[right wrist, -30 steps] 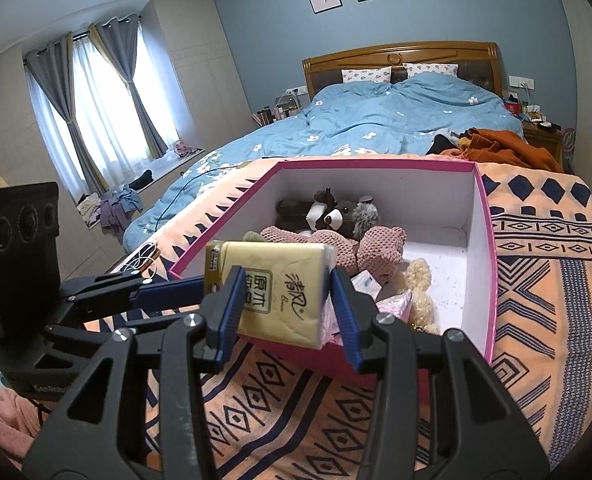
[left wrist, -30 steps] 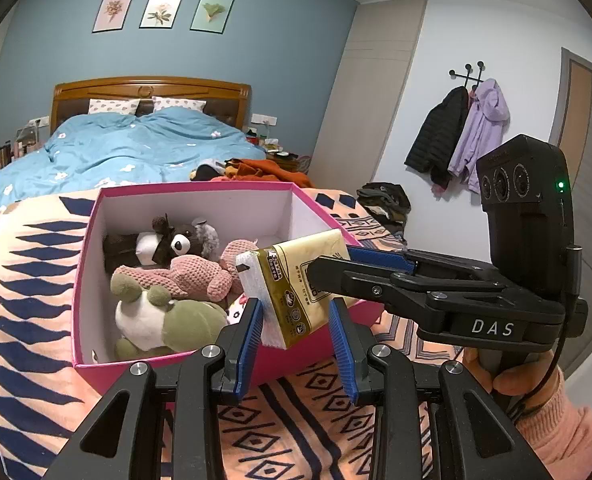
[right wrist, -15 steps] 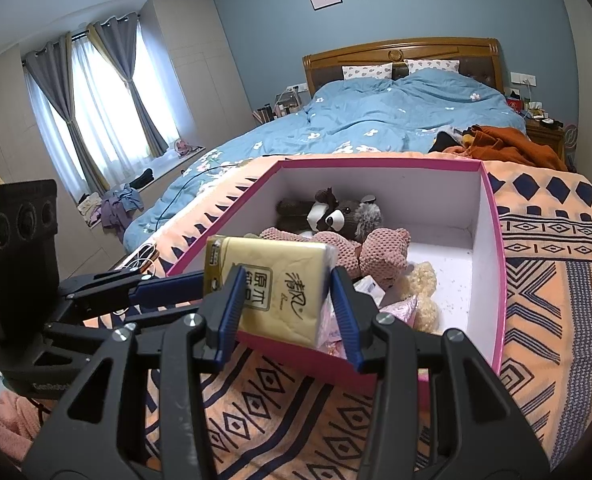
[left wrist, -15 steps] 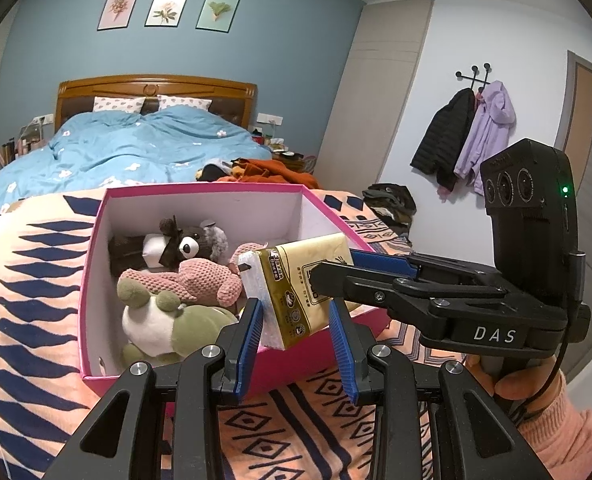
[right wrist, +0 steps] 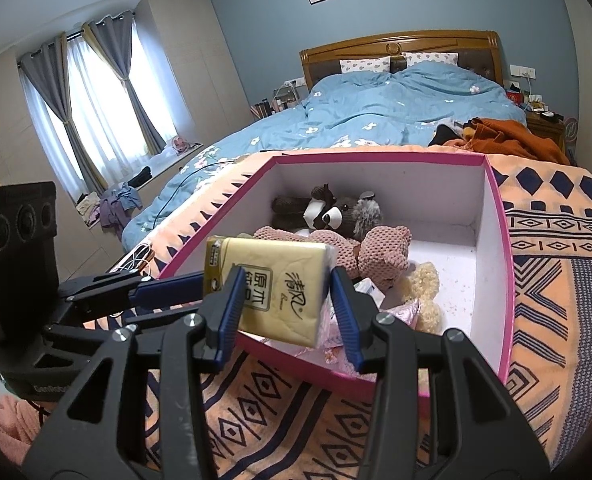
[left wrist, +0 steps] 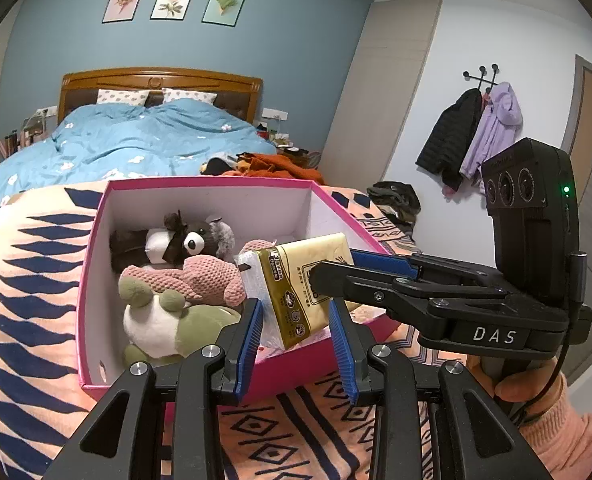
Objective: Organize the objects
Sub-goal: 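Carry the gold tissue pack over the magenta box rim, then lower the gold tissue pack into the box and open both grippers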
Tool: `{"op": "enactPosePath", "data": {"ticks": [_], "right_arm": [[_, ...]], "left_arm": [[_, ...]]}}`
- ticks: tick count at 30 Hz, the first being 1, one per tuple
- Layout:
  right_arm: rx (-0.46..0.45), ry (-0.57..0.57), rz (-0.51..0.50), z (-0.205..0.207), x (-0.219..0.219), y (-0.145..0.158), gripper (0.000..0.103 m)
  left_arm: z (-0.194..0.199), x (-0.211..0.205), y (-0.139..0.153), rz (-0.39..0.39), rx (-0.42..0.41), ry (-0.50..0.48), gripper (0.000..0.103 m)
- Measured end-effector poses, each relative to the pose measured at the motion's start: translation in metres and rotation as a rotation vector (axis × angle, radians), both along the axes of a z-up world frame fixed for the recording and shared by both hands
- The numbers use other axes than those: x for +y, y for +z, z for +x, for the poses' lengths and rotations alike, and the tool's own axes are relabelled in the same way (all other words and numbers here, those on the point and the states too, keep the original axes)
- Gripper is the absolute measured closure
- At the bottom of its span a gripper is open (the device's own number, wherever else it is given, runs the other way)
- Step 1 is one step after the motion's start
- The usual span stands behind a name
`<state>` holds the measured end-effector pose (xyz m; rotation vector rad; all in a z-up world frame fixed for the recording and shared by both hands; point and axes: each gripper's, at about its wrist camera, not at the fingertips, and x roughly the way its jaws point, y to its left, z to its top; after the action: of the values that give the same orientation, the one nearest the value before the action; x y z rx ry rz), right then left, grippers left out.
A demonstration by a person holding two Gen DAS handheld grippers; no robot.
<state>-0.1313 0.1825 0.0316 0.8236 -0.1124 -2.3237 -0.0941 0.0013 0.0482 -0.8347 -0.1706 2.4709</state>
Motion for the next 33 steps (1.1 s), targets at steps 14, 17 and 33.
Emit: {"op": "enactPosePath", "data": {"ticks": [14,17,33], "right_arm": [[-0.024,0.005,0.021,-0.014,-0.008,-0.008,0.056],[-0.027,0.006,0.029,-0.015,-0.009,-0.01,0.056],[-0.055,0.003,0.065,-0.031,-0.019,-0.021,0.056]], "left_arm": [[-0.012,-0.004,-0.009,0.004,-0.033,0.02,0.069],[-0.014,-0.006,-0.01,0.006,-0.041,0.024,0.069],[-0.031,-0.01,-0.023,0.015,-0.097,0.042,0.069]]}}
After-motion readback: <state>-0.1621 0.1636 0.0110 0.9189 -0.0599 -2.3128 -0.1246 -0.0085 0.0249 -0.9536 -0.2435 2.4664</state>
